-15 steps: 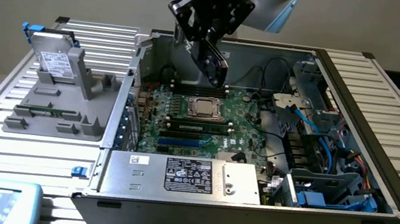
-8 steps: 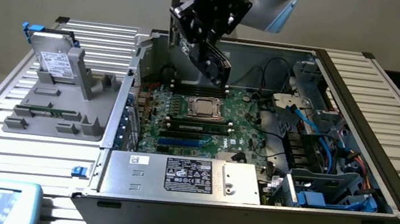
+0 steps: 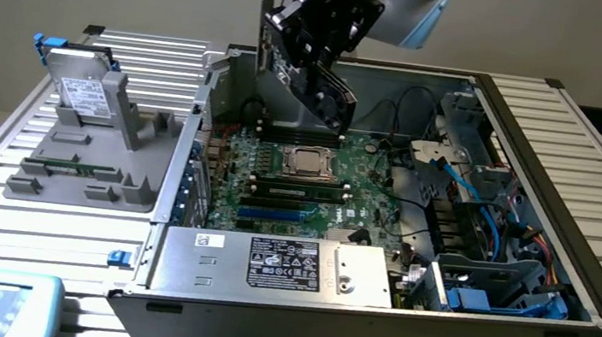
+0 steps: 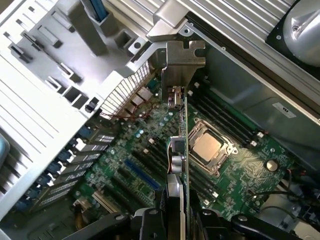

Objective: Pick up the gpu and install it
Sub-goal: 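Pick up the gpu and move the gpu toward the slot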

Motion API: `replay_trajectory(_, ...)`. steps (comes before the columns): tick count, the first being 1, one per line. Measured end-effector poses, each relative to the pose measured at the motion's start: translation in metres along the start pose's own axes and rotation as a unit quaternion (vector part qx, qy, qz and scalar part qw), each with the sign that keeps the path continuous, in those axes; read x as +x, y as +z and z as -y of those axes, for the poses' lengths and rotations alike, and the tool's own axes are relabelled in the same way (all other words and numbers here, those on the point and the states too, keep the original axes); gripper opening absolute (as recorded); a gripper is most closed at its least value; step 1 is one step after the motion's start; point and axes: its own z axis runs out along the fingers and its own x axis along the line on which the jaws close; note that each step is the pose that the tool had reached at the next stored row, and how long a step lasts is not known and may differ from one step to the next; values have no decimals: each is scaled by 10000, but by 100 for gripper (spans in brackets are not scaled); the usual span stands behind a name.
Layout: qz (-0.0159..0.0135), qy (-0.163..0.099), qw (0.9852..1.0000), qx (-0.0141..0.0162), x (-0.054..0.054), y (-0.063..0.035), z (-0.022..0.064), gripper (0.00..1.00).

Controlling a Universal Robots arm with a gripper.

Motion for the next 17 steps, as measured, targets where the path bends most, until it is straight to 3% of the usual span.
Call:
replay_trajectory(4,-40,-304,9995,6,-3,0,2,29)
replay_trajectory(9,-95,-753,9971,18,-3,1,3,29)
replay_trajectory(13,-139,-1108,9937,29,-3,2,3,29)
replay_trajectory(17,-181,-1471,9889,41,-4,4,3,29)
